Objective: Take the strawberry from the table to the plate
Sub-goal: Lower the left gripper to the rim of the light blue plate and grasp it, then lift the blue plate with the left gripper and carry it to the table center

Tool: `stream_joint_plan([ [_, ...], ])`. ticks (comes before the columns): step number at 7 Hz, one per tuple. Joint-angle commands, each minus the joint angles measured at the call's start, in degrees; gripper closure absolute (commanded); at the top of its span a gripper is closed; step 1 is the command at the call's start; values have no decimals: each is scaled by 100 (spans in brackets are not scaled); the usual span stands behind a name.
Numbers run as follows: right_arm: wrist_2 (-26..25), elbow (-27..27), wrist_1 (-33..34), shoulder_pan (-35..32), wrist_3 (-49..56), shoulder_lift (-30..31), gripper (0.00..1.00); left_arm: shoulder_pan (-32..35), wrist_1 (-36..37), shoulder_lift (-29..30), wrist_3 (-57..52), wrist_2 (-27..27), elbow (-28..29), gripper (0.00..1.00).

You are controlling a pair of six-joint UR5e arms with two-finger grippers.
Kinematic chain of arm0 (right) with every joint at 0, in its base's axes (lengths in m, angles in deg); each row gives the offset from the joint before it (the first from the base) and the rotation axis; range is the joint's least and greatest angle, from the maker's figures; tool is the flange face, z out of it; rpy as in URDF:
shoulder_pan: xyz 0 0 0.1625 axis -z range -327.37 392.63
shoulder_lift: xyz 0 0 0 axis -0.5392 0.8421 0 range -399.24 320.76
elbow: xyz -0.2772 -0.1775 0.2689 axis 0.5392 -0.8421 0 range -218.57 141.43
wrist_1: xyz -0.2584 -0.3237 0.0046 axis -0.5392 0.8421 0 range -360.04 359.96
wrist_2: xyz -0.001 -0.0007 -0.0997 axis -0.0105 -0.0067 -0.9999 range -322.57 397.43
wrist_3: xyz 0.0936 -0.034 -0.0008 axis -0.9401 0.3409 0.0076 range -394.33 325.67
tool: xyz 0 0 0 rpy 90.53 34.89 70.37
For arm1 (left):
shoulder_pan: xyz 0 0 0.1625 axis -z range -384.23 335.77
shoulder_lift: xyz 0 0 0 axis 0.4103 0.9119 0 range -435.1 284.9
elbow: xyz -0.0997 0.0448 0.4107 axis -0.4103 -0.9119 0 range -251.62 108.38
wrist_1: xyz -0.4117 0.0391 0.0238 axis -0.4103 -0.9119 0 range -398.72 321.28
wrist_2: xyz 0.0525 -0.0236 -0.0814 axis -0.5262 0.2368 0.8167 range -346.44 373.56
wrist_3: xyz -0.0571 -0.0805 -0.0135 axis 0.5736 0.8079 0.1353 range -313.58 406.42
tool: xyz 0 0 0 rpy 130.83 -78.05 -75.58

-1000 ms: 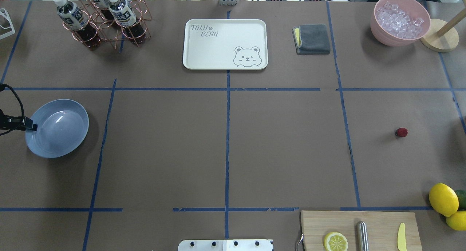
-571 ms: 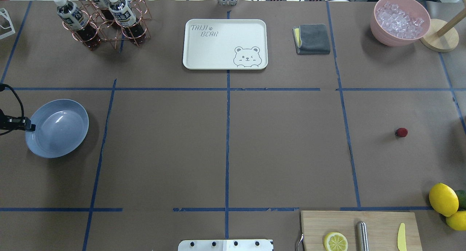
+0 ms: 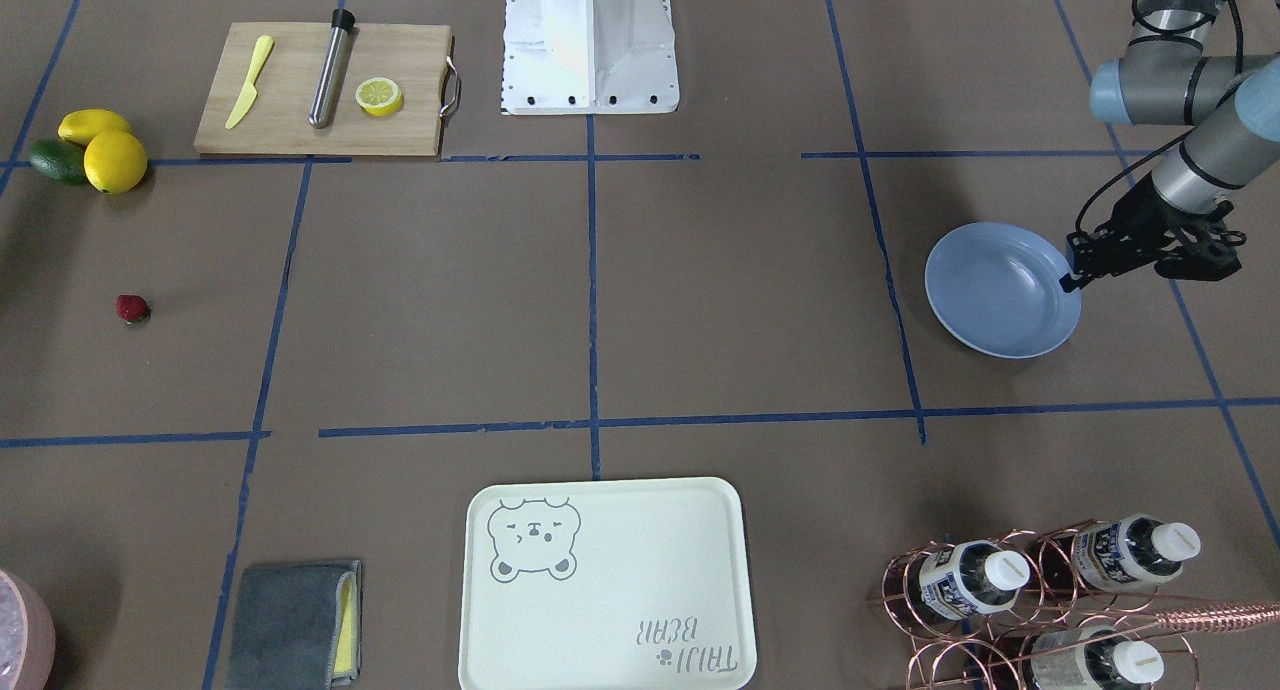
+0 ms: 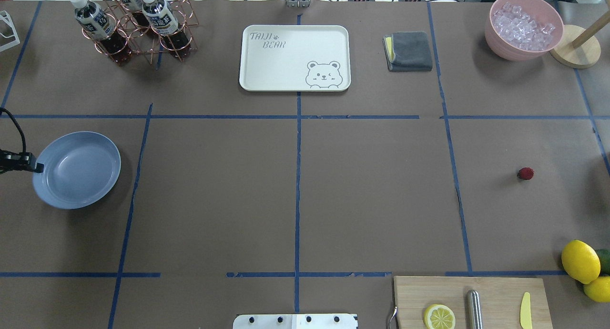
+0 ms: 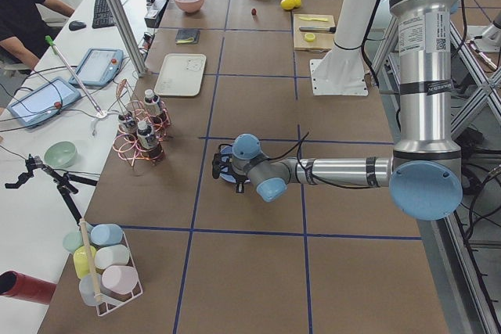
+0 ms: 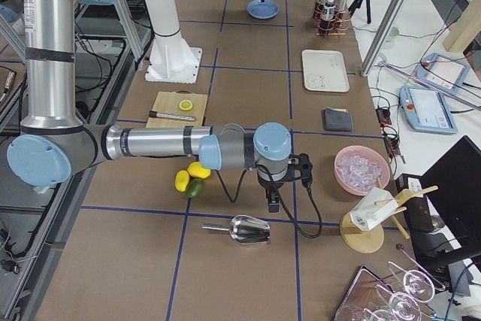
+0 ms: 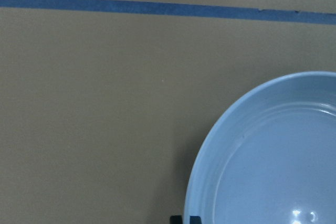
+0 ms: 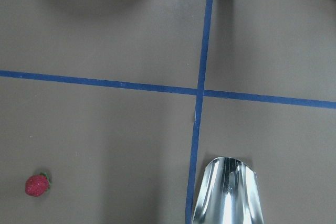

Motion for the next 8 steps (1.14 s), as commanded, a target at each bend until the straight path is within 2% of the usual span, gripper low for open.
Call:
stream_joint_plan([
  [1,-5,64,70,18,-20,-225,0,631,1255,262,-45,498,-686,100],
  [2,13,82,19,18,-212,-218,0,728,2300,656,-45,464,-1231,100],
  [3,13,91,1,27,-231,-235,0,738,2832,1199,25,437,-1332,100],
  [4,13,91,18,70,-240,-244,0,703,2898,1405,295,289,-1342,100],
  [5,-4,65,18,149,-527,-244,0,503,2873,1816,1194,279,-1359,100],
  [6,13,65,9,220,-1043,-262,0,-82,2855,2177,2204,192,-1429,100],
  [8,-22,100,-8,439,-1180,-279,0,-1382,2855,2968,3868,-658,-1343,100],
])
